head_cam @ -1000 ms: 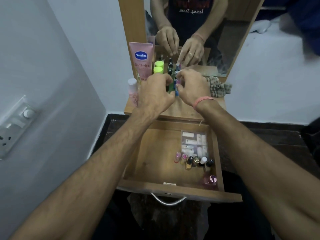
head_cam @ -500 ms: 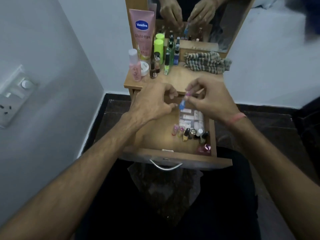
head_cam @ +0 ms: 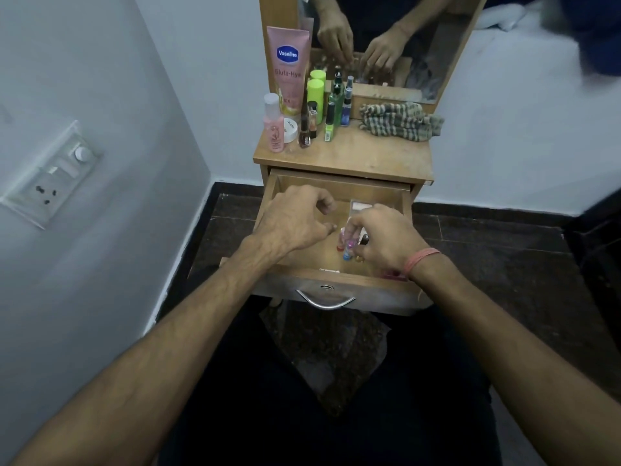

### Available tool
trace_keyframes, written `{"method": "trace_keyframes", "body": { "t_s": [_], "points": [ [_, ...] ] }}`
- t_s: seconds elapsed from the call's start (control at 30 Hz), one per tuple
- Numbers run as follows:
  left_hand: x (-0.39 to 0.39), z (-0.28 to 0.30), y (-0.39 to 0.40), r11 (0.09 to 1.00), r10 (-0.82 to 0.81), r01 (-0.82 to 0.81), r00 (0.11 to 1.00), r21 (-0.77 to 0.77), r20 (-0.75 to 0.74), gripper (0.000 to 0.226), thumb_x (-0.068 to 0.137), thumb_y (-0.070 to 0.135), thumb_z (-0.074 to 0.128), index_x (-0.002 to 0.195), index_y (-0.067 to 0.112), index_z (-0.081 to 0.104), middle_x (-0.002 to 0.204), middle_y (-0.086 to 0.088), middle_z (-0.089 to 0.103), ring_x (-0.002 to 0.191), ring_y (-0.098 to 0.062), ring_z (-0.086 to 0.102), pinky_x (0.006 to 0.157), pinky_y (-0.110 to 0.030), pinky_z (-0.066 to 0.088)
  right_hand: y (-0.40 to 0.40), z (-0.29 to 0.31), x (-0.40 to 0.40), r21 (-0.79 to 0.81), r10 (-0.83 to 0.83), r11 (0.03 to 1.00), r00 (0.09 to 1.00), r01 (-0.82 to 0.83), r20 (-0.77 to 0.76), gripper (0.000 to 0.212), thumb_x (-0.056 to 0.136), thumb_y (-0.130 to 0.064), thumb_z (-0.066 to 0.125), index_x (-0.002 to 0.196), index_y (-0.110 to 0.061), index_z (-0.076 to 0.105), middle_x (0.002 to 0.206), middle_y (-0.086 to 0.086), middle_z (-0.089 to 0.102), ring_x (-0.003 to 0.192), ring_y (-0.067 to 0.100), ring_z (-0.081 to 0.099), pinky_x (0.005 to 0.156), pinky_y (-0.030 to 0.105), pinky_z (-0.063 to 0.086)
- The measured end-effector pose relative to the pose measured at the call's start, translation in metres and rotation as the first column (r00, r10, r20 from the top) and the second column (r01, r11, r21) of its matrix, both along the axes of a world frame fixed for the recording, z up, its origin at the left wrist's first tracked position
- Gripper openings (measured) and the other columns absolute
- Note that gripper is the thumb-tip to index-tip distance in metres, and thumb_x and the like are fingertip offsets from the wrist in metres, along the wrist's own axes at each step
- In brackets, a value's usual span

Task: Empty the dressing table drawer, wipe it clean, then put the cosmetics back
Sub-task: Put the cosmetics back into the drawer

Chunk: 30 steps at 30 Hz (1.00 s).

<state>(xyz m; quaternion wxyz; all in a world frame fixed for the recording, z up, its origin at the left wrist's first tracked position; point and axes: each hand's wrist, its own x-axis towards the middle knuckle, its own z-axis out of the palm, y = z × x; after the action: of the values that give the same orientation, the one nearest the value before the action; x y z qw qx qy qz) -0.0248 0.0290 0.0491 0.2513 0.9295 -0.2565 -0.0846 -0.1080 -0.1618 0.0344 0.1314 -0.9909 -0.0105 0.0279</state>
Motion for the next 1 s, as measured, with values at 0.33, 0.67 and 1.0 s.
{"method": "trace_keyframes", "body": {
  "t_s": [0.33, 0.67, 1.0],
  "points": [
    [-0.005, -0.002, 0.003, 1.000, 0.022, -0.022, 0.999, 0.000, -0.028, 0.039, 0.087, 0.047, 0.090, 0.122, 0.038, 0.076, 0.117, 0.025, 0.073, 0.116, -0.005, 0.069, 0.103, -0.030, 0.051, 0.004, -0.006, 0.001, -0.106, 0.044, 0.993, 0.999, -0.045, -0.013, 0.014, 0.079, -0.033, 0.086, 0.087, -0.037, 0.075, 0.087, -0.019, 0.066, 0.095, 0.008, 0.057, 0.091, 0.041, 0.053],
    [0.003, -0.001, -0.004, 0.999, 0.020, -0.021, 1.000, -0.039, -0.020, 0.042, 0.086, 0.044, 0.092, 0.124, 0.038, 0.075, 0.115, 0.027, 0.072, 0.114, -0.001, 0.068, 0.109, -0.038, 0.054, -0.014, 0.020, 0.008, -0.010, 0.081, 0.997, 0.996, -0.082, -0.034, 0.025, 0.080, -0.034, 0.087, 0.103, -0.039, 0.076, 0.094, -0.020, 0.065, 0.095, 0.009, 0.058, 0.083, 0.034, 0.051],
    [0.057, 0.039, -0.033, 0.955, 0.161, -0.080, 0.949, -0.285, 0.273, 0.030, 0.096, 0.036, 0.082, 0.125, 0.028, 0.078, 0.116, 0.016, 0.075, 0.103, -0.002, 0.065, 0.094, -0.027, 0.056, -0.042, 0.080, 0.111, 0.327, -0.246, 0.937, 0.897, 0.124, 0.368, 0.008, 0.093, -0.025, 0.078, 0.101, -0.026, 0.080, 0.086, -0.018, 0.073, 0.075, -0.006, 0.062, 0.073, 0.014, 0.048]
  ]
}}
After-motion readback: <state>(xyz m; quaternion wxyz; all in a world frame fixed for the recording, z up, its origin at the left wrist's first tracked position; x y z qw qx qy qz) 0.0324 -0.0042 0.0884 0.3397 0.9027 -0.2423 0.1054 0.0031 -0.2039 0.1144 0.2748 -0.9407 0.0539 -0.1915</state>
